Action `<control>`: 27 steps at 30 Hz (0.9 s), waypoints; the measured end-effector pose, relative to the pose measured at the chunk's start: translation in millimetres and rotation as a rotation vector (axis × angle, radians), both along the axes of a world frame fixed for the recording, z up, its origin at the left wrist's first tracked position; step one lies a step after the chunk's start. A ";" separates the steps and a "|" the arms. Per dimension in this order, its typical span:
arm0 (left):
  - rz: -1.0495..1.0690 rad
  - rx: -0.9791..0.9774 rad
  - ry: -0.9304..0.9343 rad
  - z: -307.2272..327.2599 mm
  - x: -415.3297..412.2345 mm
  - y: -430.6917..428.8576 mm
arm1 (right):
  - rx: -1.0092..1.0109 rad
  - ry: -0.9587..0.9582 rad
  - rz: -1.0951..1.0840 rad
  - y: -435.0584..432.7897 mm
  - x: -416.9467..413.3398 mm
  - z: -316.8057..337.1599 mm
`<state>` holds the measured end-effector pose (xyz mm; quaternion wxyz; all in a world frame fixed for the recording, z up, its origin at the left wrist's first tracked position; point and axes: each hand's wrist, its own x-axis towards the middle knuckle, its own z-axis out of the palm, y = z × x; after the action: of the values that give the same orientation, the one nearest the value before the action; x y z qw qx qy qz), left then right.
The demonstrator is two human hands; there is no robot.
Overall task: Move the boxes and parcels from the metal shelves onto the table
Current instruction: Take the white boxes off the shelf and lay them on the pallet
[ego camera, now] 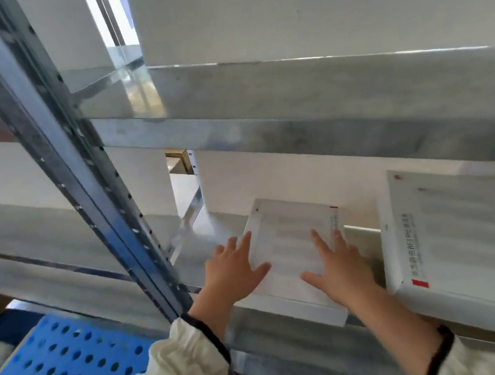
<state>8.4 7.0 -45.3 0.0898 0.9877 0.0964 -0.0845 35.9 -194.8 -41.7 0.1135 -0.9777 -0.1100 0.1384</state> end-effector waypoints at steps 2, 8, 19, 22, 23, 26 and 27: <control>-0.002 -0.025 0.038 -6.8 18.5 0.9 | 0.048 0.027 -0.072 0.1 7.8 -11.2; 0.026 -0.145 0.130 -25.1 44.1 12.7 | 0.242 0.134 -0.280 -3.0 23.3 -33.7; 0.084 -0.393 0.062 -47.3 44.0 19.0 | 0.584 0.185 -0.543 0.1 19.8 -42.5; 0.083 -0.413 0.034 -46.4 41.8 21.7 | 0.573 0.161 -0.534 3.1 15.4 -37.5; 0.090 -0.436 0.034 -46.0 40.4 23.6 | 0.574 0.150 -0.532 4.5 13.3 -35.8; 0.119 -0.482 0.020 -41.6 36.1 28.7 | 0.582 0.095 -0.509 7.8 7.6 -29.5; 0.124 -0.478 0.003 -39.5 34.6 30.4 | 0.585 0.075 -0.498 9.0 6.9 -26.3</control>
<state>43.0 37.5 -84.8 0.3257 0.9304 0.1343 -0.1008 42.7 -185.8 -68.0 0.4216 -0.8950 0.1004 0.1052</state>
